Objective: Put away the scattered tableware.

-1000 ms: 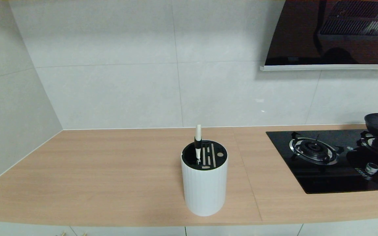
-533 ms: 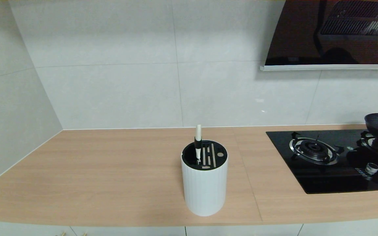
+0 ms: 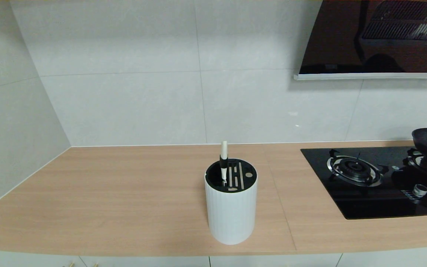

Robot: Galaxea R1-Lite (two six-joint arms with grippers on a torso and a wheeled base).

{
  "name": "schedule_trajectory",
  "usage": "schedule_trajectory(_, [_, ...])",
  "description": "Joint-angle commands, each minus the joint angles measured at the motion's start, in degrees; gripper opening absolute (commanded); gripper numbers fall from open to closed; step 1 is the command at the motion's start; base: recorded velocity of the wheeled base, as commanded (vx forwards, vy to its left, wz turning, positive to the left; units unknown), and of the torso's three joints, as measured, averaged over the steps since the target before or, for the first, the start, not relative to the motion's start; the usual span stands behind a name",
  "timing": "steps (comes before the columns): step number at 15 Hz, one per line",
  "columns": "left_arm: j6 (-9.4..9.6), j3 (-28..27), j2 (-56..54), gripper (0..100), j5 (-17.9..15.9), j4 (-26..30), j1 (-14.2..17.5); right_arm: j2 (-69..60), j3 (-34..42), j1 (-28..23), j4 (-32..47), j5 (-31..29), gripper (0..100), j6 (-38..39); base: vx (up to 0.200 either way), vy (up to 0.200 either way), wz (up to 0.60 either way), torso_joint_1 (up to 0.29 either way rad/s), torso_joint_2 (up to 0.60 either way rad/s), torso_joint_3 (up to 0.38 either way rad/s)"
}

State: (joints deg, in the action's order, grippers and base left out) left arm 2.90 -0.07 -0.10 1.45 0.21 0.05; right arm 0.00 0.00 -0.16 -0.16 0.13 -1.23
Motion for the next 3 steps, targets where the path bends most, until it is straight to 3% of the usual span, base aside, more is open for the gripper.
schedule_trajectory(1, [0.09,0.1,0.1,100,0.0,0.1,0.0,0.1,0.0,0.1,0.1,0.0,100,0.0,0.0,0.0,0.0,0.0,0.0,0.0])
schedule_trajectory(3, [-0.35,0.1,0.2,100,0.0,0.1,0.0,0.1,0.0,0.1,0.2,0.0,100,0.1,0.0,0.0,0.0,0.0,0.0,0.0])
